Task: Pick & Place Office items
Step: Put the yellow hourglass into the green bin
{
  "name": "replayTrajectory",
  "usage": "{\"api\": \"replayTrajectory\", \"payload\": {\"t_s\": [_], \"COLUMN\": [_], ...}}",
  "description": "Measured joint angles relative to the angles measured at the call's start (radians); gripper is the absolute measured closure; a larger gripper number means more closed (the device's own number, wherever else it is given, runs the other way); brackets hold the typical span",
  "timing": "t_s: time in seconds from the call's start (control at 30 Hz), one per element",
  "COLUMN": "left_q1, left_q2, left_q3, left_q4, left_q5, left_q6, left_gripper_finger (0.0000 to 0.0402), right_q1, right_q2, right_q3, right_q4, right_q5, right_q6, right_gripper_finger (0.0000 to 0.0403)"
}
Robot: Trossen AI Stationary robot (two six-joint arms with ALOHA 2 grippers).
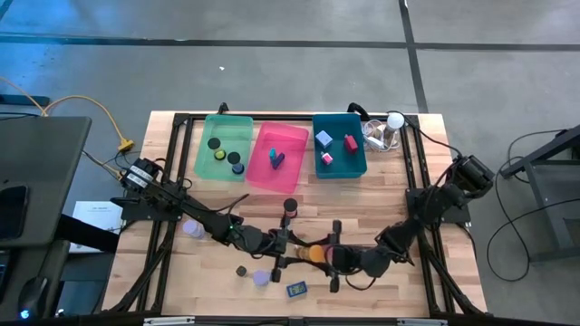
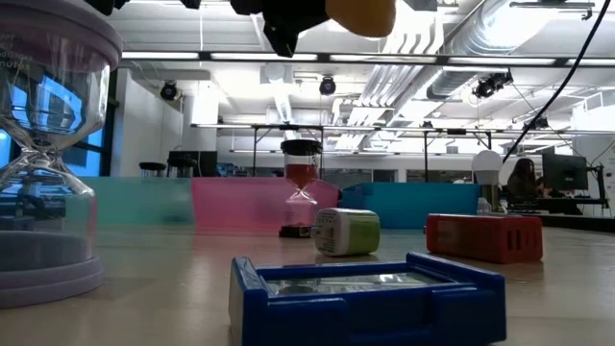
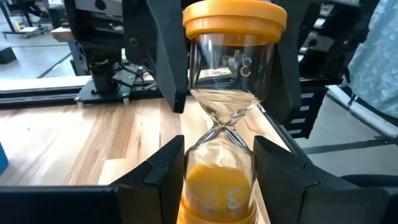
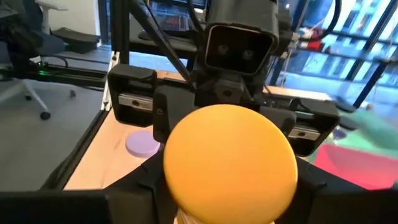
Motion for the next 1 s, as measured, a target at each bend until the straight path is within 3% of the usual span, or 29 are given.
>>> {"api": "replayTrajectory", "payload": {"t_s": [0.27, 0.6, 0.83, 1.0], "left_q1": [-0.004, -0.022, -0.059, -0.086], "left_q2": [-0.003, -0.022, -0.115, -0.237], "left_q3": [0.004, 0.003, -0.005, -0.003], "left_q4": [0.015, -0.011, -0.159, -0.323], "left_q5": [0.024, -0.007, -0.144, -0.341], "left_q6": [0.005, 0.003, -0.005, -0.013], "left_gripper_finger": [0.0243, 0.0243, 0.0243, 0.0243], "right_q1": [0.077, 0.120, 0.203, 0.267], "right_q2": [0.001, 0.001, -0.002, -0.002], "right_q3": [-0.001, -0.002, 0.002, 0.002], "right_q4": [0.069, 0.092, 0.158, 0.224], "right_q5": [0.045, 0.151, 0.266, 0.351], "right_q6": [-0.152, -0.157, -0.171, -0.211], "right_gripper_finger": [0.0217, 0.0217, 0.0217, 0.0217]}}
